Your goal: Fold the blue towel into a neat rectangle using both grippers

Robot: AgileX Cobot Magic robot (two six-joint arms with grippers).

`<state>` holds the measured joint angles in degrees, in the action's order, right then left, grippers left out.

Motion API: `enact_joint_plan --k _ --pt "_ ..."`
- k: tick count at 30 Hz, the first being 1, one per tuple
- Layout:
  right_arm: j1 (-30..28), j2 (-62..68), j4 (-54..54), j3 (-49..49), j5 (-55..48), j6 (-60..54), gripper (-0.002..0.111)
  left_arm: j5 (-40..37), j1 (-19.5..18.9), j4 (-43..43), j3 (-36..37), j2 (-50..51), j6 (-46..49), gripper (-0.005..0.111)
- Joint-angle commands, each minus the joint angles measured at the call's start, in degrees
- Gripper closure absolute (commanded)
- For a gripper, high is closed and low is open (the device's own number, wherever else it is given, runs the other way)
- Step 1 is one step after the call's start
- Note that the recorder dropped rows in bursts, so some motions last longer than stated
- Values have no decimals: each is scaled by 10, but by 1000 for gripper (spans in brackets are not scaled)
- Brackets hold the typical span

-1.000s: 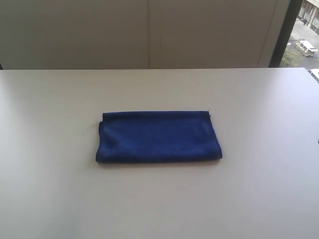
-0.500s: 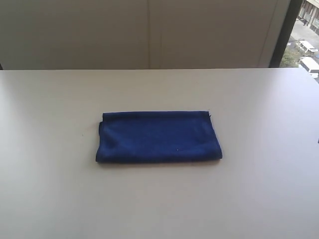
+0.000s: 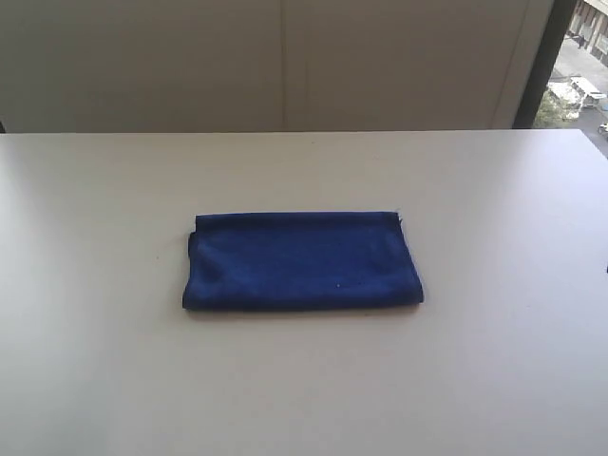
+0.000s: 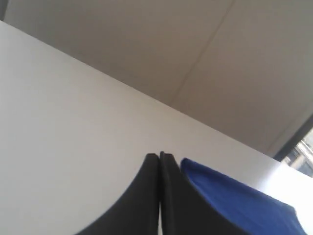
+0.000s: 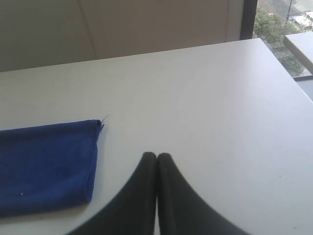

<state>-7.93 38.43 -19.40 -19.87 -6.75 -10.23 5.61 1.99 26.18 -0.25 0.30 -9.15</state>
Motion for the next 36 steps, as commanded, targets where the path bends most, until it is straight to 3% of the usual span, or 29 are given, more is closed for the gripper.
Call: enact_joint_plan --k 1,4,8,10,12,36 --pt "-1 -3 -1 2 6 2 108 35 4 -360 3 -3 -225 107" --pt "-1 -3 -1 2 6 2 108 -25 5 -401 3 -3 -203 107" --pt "-1 -3 -1 2 6 2 108 -207 5 -370 3 -3 -165 107" --pt "-1 -3 -1 2 6 2 108 -196 5 -310 3 -3 -33 107" --pt "-1 -3 -1 2 6 2 108 -191 5 -262 3 -3 21 107" --pt "-1 -3 -1 2 6 -1 108 -174 2 -253 3 -3 2 107"
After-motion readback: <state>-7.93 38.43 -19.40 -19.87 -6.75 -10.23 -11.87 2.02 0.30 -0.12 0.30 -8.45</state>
